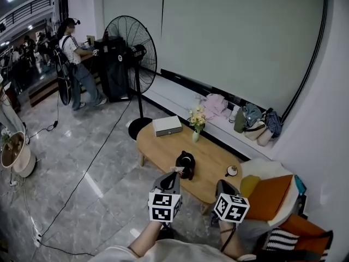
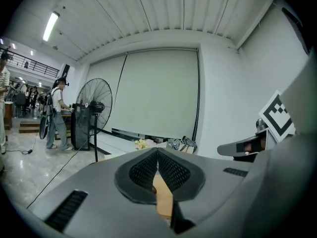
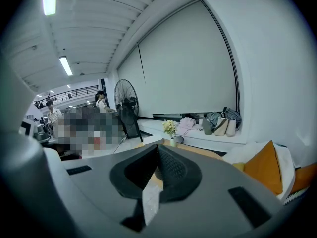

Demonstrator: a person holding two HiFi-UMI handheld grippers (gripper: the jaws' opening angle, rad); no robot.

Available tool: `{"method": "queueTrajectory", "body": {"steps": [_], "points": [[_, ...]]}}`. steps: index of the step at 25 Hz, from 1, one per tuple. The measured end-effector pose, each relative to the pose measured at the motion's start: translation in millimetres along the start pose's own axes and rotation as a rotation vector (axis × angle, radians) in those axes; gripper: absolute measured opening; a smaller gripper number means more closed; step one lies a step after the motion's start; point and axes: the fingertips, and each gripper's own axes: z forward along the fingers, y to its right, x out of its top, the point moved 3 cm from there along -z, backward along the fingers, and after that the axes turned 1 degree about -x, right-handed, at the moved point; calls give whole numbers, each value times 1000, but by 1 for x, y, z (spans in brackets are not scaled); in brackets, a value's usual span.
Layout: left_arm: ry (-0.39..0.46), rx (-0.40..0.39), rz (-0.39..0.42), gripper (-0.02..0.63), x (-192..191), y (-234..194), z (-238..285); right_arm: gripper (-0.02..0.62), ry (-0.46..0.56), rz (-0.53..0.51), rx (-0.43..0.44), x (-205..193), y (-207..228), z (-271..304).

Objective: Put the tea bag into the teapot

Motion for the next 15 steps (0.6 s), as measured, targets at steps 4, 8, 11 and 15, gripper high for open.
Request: {"method": "queueTrajectory", "body": {"steps": [4, 8, 11, 15], "points": [[12, -9, 0, 15, 18, -23, 33, 34, 2, -2, -15, 24, -3, 33], [10, -10, -29, 15, 28, -47, 60, 34, -16, -17, -8, 40, -11, 69], [10, -2, -44, 15, 31, -66, 74, 34, -37, -35, 6, 46, -23, 96], [0, 23, -64, 15, 33, -96, 91, 34, -52, -63, 33, 59, -46, 129]]}}
